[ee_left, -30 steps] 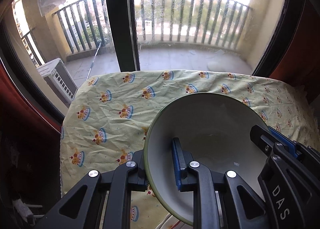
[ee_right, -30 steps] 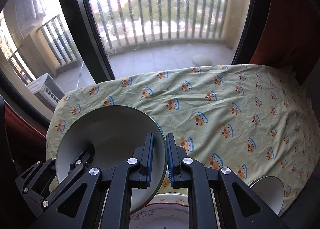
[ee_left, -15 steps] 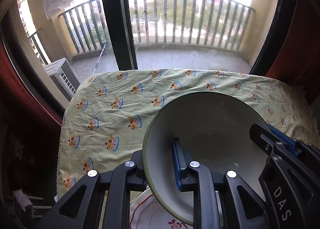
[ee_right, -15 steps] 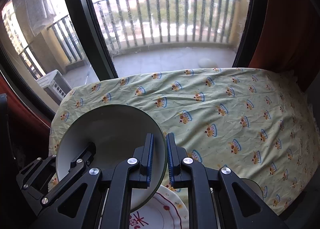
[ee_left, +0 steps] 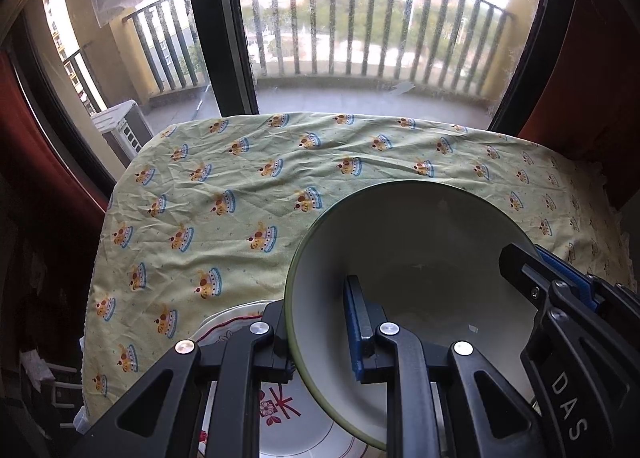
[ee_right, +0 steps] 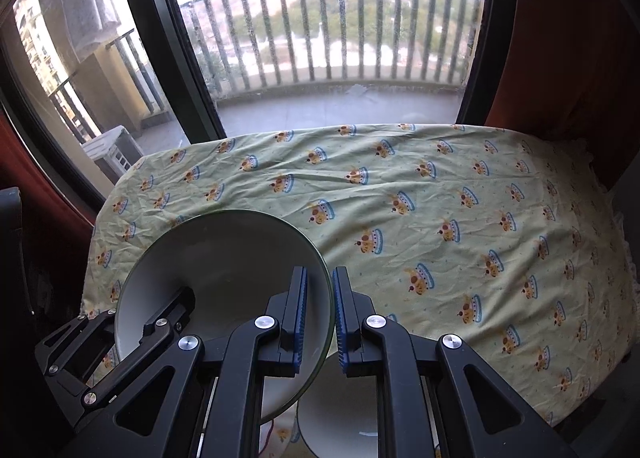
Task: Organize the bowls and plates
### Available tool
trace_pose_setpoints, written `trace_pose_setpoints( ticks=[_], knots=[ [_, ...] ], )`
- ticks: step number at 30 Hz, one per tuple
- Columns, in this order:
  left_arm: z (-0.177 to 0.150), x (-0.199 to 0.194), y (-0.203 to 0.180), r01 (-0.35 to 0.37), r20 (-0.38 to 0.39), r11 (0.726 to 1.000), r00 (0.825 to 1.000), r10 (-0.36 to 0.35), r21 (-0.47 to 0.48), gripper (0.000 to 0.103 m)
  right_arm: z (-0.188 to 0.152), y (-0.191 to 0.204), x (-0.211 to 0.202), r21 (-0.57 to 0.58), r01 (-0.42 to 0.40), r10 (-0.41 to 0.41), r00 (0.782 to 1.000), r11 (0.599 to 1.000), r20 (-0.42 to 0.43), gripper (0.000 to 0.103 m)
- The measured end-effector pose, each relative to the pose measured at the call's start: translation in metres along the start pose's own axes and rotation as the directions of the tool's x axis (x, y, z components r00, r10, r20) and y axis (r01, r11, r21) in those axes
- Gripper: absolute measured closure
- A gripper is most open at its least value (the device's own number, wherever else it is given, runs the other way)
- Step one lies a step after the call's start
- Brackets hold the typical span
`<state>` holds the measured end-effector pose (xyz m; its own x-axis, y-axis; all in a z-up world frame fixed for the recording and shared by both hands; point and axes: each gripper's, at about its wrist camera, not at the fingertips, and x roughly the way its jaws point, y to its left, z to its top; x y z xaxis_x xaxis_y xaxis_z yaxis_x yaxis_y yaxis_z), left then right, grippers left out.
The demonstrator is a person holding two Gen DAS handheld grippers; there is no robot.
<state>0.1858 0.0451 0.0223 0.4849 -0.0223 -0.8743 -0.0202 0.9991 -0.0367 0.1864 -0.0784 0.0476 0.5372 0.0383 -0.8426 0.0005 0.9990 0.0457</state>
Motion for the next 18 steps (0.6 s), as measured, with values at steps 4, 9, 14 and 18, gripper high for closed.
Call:
trace_pose_setpoints(
  ticks=[4, 9, 14, 18],
  knots=[
    [-0.010, 0.000, -0.019, 0.003, -0.007, 1.000, 1.000, -0.003, -0.006, 0.086, -0.010, -0.021, -0.002, -0.010, -0.006, 0.006, 1.000, 1.000, -0.004, 0.087],
    [-0.026, 0.000, -0.039, 0.002, -0.017, 0.999, 1.000, -0.003, -0.038, 0.086, -0.021, -0.043, -0.002, -0.035, -0.014, 0.013, 1.000, 0.999, -0.021, 0.087],
    [-0.041, 0.002, -0.054, -0.009, -0.029, 0.999, 1.000, 0.007, -0.046, 0.086, -0.034, -0.060, 0.001, -0.058, -0.023, 0.021, 0.999, 0.998, -0.039, 0.087],
    [-0.054, 0.005, -0.064, -0.011, -0.039, 0.998, 0.999, 0.009, -0.056, 0.086, -0.044, -0.071, 0.004, -0.069, -0.025, 0.022, 0.998, 0.997, -0.054, 0.087]
  ],
)
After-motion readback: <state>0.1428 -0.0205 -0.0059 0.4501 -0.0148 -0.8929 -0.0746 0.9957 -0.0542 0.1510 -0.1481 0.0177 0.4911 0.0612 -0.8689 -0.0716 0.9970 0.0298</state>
